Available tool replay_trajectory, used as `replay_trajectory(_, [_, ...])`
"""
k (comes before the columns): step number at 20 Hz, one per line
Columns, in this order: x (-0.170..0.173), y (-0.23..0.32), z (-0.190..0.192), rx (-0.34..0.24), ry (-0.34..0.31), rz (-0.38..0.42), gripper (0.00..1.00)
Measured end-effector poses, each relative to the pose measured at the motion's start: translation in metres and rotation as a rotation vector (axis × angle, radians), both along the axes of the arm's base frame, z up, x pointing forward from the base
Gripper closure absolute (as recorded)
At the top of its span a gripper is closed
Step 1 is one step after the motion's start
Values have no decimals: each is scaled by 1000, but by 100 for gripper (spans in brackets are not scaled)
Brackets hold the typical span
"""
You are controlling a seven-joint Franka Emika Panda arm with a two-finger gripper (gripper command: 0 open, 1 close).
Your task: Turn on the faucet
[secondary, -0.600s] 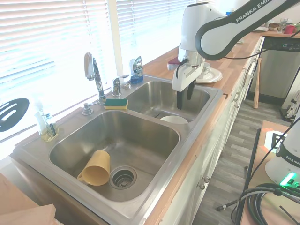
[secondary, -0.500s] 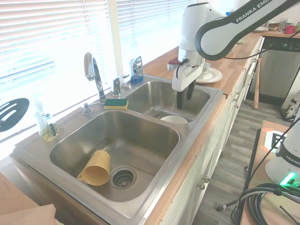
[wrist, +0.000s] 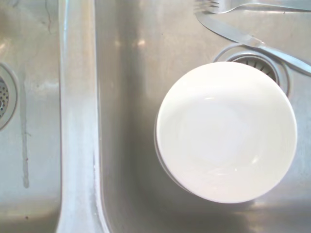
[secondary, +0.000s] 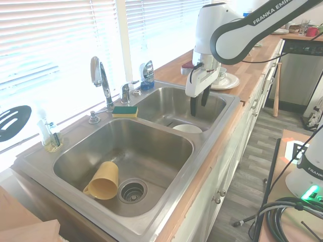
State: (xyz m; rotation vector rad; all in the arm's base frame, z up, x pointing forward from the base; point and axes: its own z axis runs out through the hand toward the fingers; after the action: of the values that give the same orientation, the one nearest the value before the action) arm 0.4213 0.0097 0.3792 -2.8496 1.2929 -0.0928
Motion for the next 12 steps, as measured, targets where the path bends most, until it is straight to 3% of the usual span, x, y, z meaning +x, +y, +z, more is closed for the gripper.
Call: replay_trajectory(12, [0,-3,-1,-9,-3,0,100])
